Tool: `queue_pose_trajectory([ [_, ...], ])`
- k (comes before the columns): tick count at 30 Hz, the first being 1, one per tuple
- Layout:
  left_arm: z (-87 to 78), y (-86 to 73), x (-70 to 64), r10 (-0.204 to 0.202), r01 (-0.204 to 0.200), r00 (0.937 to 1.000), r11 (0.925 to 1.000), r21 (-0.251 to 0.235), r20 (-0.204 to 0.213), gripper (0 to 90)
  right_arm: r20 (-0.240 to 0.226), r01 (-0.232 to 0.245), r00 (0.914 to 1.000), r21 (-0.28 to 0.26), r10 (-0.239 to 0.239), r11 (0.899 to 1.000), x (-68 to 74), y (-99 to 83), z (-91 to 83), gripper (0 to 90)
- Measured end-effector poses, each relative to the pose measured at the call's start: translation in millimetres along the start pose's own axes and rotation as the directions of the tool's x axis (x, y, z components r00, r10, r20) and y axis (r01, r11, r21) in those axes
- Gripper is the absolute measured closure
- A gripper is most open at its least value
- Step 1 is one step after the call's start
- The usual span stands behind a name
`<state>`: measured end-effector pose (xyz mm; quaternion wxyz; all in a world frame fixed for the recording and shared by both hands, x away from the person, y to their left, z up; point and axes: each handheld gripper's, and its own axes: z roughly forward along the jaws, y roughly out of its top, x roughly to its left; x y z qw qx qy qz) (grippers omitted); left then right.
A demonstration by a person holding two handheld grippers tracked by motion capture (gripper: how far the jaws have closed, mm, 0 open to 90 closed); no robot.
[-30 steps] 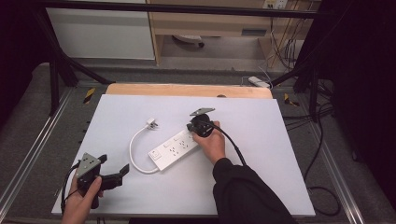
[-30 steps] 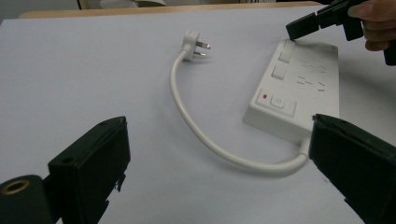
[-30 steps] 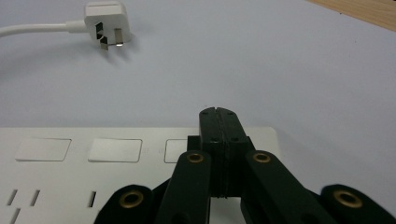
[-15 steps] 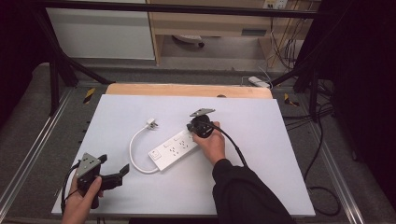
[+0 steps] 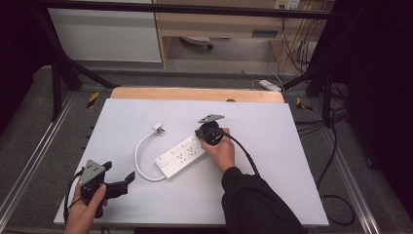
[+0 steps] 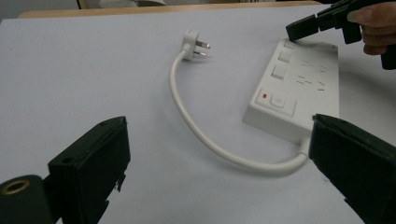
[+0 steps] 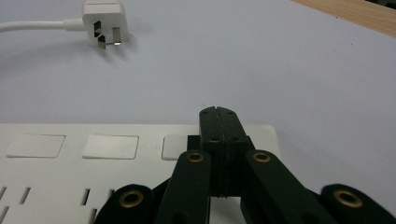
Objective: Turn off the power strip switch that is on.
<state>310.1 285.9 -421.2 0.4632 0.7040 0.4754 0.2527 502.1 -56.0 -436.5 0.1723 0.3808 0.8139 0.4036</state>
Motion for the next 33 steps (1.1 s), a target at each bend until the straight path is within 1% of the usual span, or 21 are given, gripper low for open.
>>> queue_pose_trajectory([
  [3, 0.0, 0.0, 0.2, -0.001, 0.001, 1.0, 1.0, -0.001, -0.001, 5.3, -0.012, -0.015, 0.9998, -0.018, 0.015, 1.0, -1.7, -2.8, -0.5, 90.0],
  [8, 0.0, 0.1, -0.4, 0.002, -0.002, 1.0, 1.0, -0.001, 0.0, 5.3, -0.011, -0.02, 0.9997, -0.003, 0.02, 1.0, -1.8, -1.2, -1.1, 90.0],
  [13, 0.0, 0.0, -0.1, 0.0, 0.0, 1.0, 1.0, 0.0, 0.0, 5.3, -0.01, -0.011, 0.9999, -0.003, 0.011, 1.0, -0.6, -0.8, -1.0, 90.0],
  [33, 0.0, 0.1, 0.0, 0.001, -0.001, 1.0, 1.0, 0.002, 0.0, 5.3, -0.017, -0.011, 0.9998, -0.021, 0.01, 1.0, 1.3, 2.2, -4.5, 90.0],
])
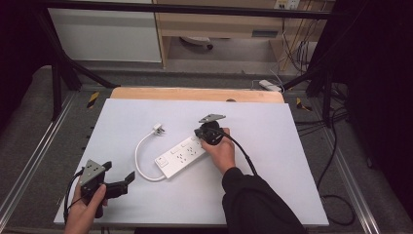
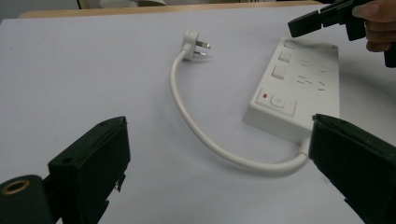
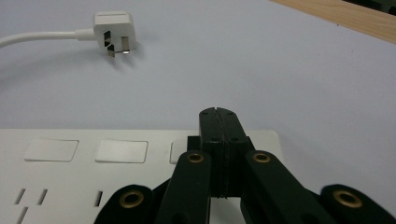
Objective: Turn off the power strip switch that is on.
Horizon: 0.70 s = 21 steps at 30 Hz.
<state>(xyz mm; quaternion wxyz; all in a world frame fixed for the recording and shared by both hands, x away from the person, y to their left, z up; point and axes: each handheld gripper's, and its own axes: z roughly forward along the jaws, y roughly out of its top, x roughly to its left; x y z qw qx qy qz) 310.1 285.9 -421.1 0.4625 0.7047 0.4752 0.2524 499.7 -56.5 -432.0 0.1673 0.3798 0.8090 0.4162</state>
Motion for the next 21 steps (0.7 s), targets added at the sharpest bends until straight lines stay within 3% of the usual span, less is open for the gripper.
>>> queue_pose_trajectory([
  [21, -0.8, 0.3, 1.1, -0.004, 0.004, 1.0, 1.0, -0.006, -0.008, 5.3, -0.015, -0.021, 0.9997, -0.052, 0.02, 0.998, -1.2, 3.6, -11.7, 90.0],
])
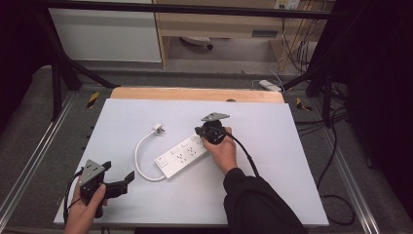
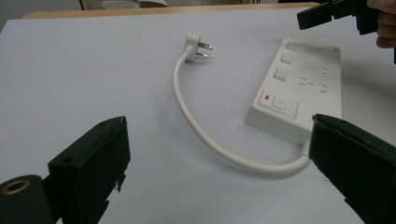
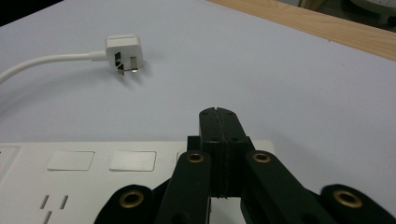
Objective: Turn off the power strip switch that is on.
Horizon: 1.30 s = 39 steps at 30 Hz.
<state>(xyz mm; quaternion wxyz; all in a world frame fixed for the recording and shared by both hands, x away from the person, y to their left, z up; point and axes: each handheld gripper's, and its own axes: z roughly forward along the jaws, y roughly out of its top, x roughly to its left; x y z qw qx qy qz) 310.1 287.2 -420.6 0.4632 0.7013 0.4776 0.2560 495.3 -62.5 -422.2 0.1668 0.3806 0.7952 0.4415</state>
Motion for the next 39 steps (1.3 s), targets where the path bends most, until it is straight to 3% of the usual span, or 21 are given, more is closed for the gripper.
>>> queue_pose_trajectory([
  [6, 0.2, -0.2, -0.5, 0.0, 0.0, 1.0, 1.0, 0.001, 0.001, 5.3, -0.009, -0.011, 0.9999, -0.011, 0.011, 1.0, -0.5, 0.7, -4.0, 89.9],
  [14, 0.8, -0.5, -0.7, 0.003, -0.003, 1.0, 1.0, 0.007, 0.002, 5.3, -0.008, -0.034, 0.9994, -0.037, 0.033, 0.999, -3.1, 3.4, -12.0, 79.8],
  [22, 0.9, -0.7, -0.6, 0.004, -0.004, 1.0, 1.0, 0.007, 0.0, 5.3, 0.022, -0.056, 0.9981, -0.055, 0.058, 0.997, -5.0, 8.0, -21.1, 52.6],
  [35, 0.1, -1.7, -1.4, 0.007, -0.006, 1.0, 0.9999, 0.011, -0.007, 5.3, 0.017, -0.107, 0.9939, -0.082, 0.109, 0.991, -9.0, 14.8, -40.7, 15.3],
  [39, -0.9, -1.7, -1.7, 0.006, -0.006, 0.9999, 1.0, 0.007, -0.009, 5.3, 0.049, -0.1, 0.9933, -0.097, 0.105, 0.99, -9.2, 15.0, -49.5, 8.9],
])
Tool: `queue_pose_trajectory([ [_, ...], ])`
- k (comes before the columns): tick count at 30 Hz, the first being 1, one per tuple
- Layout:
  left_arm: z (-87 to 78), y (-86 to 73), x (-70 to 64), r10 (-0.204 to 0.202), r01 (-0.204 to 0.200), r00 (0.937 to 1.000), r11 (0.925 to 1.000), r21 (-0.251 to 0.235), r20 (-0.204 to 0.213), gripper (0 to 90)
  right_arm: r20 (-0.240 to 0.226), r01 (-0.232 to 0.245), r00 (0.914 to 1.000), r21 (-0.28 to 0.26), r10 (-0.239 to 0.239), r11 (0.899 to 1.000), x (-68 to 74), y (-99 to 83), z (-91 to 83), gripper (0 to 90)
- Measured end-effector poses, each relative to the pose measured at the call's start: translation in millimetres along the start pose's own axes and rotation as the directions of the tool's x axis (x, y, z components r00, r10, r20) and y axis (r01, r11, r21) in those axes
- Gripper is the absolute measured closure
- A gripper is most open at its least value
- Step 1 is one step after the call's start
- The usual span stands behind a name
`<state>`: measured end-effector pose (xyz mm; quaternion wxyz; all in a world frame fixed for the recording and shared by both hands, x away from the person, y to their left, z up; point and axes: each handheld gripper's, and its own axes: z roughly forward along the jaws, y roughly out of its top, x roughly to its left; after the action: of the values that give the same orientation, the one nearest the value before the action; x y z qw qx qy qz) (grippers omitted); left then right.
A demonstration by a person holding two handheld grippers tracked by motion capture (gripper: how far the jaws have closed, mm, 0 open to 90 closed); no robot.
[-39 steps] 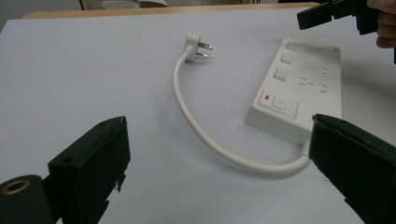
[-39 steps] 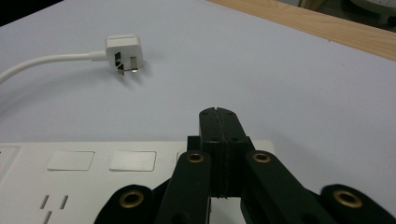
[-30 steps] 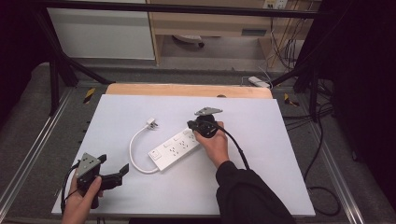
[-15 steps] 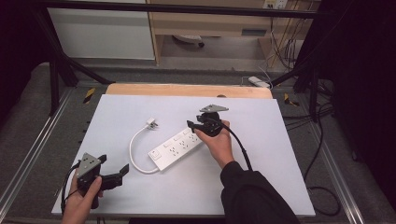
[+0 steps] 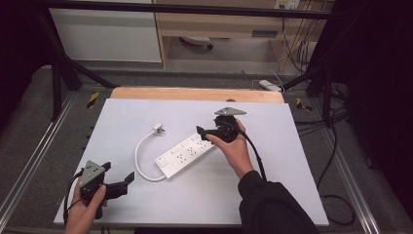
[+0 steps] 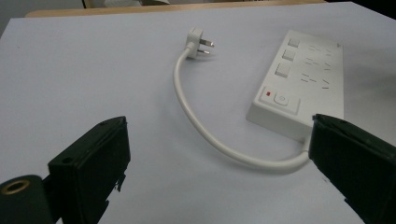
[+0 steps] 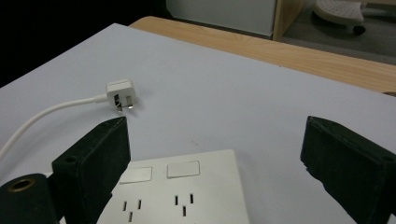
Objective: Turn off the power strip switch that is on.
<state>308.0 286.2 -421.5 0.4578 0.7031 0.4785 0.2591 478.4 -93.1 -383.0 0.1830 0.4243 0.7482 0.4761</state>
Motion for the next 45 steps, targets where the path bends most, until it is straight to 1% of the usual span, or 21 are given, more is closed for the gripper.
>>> queue_pose_trajectory([
  [2, 0.1, -0.1, -0.3, 0.001, -0.001, 1.0, 1.0, 0.0, 0.0, 5.3, 0.007, -0.014, 0.9999, -0.016, 0.014, 1.0, -0.9, 0.2, -5.5, 9.3],
  [4, 0.2, -0.5, -0.7, 0.001, -0.001, 1.0, 1.0, 0.001, 0.001, 5.3, 0.024, -0.028, 0.9993, -0.034, 0.029, 0.999, -2.3, 0.9, -12.8, 9.0],
  [8, -1.0, 0.1, -2.4, 0.005, -0.005, 1.0, 1.0, -0.001, 0.0, 5.3, 0.048, 0.006, 0.9988, -0.04, -0.004, 0.999, -4.3, 1.8, -27.7, 6.9],
  [10, -1.6, -0.1, -3.3, 0.008, -0.008, 1.0, 1.0, -0.004, 0.001, 5.3, 0.055, 0.018, 0.9984, -0.06, -0.015, 0.998, -5.1, 1.6, -36.7, 6.3],
  [14, -1.5, -1.0, -3.9, 0.008, -0.008, 1.0, 1.0, -0.002, 0.001, 5.3, 0.031, 0.019, 0.9994, -0.107, -0.016, 0.994, -9.6, 0.2, -56.8, 5.8],
  [16, -1.6, -0.8, -3.7, 0.007, -0.007, 1.0, 1.0, -0.003, 0.003, 5.3, 0.022, 0.027, 0.9995, -0.118, -0.025, 0.993, -12.6, -1.1, -65.4, 5.3],
  [19, -1.7, -0.6, -3.5, 0.007, -0.007, 1.0, 0.9999, -0.007, 0.003, 5.3, 0.024, 0.036, 0.9992, -0.134, -0.033, 0.99, -18.3, -3.9, -78.1, 5.1],
  [21, -1.5, -0.6, -3.4, 0.005, -0.005, 1.0, 1.0, -0.007, 0.001, 5.3, 0.034, 0.035, 0.999, -0.145, -0.031, 0.989, -22.7, -6.8, -87.3, 5.6],
  [23, -2.0, -0.8, -3.1, 0.0, 0.0, 1.0, 1.0, -0.009, -0.004, 5.3, 0.034, 0.023, 0.9993, -0.166, -0.018, 0.986, -27.0, -12.0, -97.9, 5.7],
  [25, -2.7, -1.1, -2.8, 0.0, 0.0, 1.0, 0.9999, -0.011, -0.006, 5.3, 0.045, 0.013, 0.999, -0.193, -0.005, 0.981, -32.1, -18.4, -109.0, 6.2],
  [29, -2.8, -1.4, -3.4, 0.002, -0.003, 1.0, 1.0, -0.008, -0.007, 5.3, 0.067, 0.007, 0.9977, -0.24, 0.009, 0.971, -42.8, -32.2, -128.4, 6.9],
  [32, -3.0, -1.2, -4.1, 0.004, -0.004, 1.0, 1.0, -0.009, -0.007, 5.3, 0.091, 0.01, 0.9957, -0.26, 0.014, 0.966, -50.6, -43.2, -140.3, 6.9],
  [35, -2.7, -1.3, -4.2, 0.005, -0.005, 1.0, 1.0, -0.007, -0.005, 5.3, 0.114, 0.018, 0.9933, -0.267, 0.013, 0.964, -58.8, -55.4, -149.6, 6.9],
  [40, -2.3, -1.6, -4.3, 0.004, -0.004, 1.0, 1.0, -0.006, -0.004, 5.3, 0.144, 0.013, 0.9891, -0.279, 0.029, 0.96, -73.1, -77.8, -162.7, 6.6],
  [43, -2.3, -1.6, -4.6, 0.004, -0.004, 1.0, 1.0, -0.006, -0.002, 5.3, 0.158, 0.017, 0.9871, -0.272, 0.027, 0.962, -78.0, -92.8, -168.7, 6.3],
  [45, -2.2, -1.6, -4.7, 0.006, -0.006, 1.0, 1.0, -0.005, -0.001, 5.3, 0.162, 0.027, 0.9867, -0.266, 0.017, 0.964, -80.0, -102.1, -172.0, 6.1],
])
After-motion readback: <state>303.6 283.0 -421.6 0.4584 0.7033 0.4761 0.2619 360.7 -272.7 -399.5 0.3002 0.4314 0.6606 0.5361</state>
